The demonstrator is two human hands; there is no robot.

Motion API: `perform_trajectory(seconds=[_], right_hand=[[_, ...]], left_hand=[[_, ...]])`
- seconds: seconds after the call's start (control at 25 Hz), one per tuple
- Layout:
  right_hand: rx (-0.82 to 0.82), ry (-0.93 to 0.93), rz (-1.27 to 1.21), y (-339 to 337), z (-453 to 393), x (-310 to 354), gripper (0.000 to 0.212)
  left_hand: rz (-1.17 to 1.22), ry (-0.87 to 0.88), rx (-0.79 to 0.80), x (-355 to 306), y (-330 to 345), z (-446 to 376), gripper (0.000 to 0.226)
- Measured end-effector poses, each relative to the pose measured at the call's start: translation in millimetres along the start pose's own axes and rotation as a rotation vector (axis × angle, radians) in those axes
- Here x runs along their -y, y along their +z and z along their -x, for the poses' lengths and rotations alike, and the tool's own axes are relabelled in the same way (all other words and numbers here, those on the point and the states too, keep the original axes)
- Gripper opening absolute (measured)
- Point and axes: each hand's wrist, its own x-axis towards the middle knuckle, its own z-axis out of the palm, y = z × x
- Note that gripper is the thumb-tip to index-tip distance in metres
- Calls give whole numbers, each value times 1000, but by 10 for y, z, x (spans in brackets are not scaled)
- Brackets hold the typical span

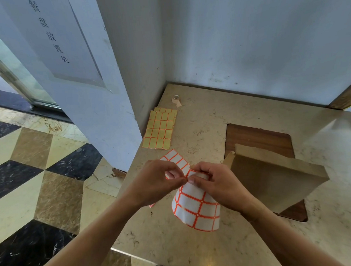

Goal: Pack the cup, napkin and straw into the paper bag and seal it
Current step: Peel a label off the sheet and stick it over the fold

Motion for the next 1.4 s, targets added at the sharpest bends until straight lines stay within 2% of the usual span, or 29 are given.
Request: perform_trajectory(seconds=[0.2,0.4,0.72,1.12,1.28,1.4], right_hand=[[-27,5,6,32,-26,-33,8],[-50,60,4,21,-55,-73,13],[-63,15,13,47,-54,-59,12],[16,-27,77,-19,-35,-30,16],[32,45,19,-15,-75,-26,13],[39,160,-86,-26,-129,-35,23]], left_hand=[[-20,-42,-24,9,9,-19,5],[2,-99,-39,68,-1,-26,13],[-38,-33,-77,34,49,-22,7],[57,-24,6,172,-5,-56,8],[87,-79,2,250,-7,-68,7],[136,-138,-37,285,2,-71,4]])
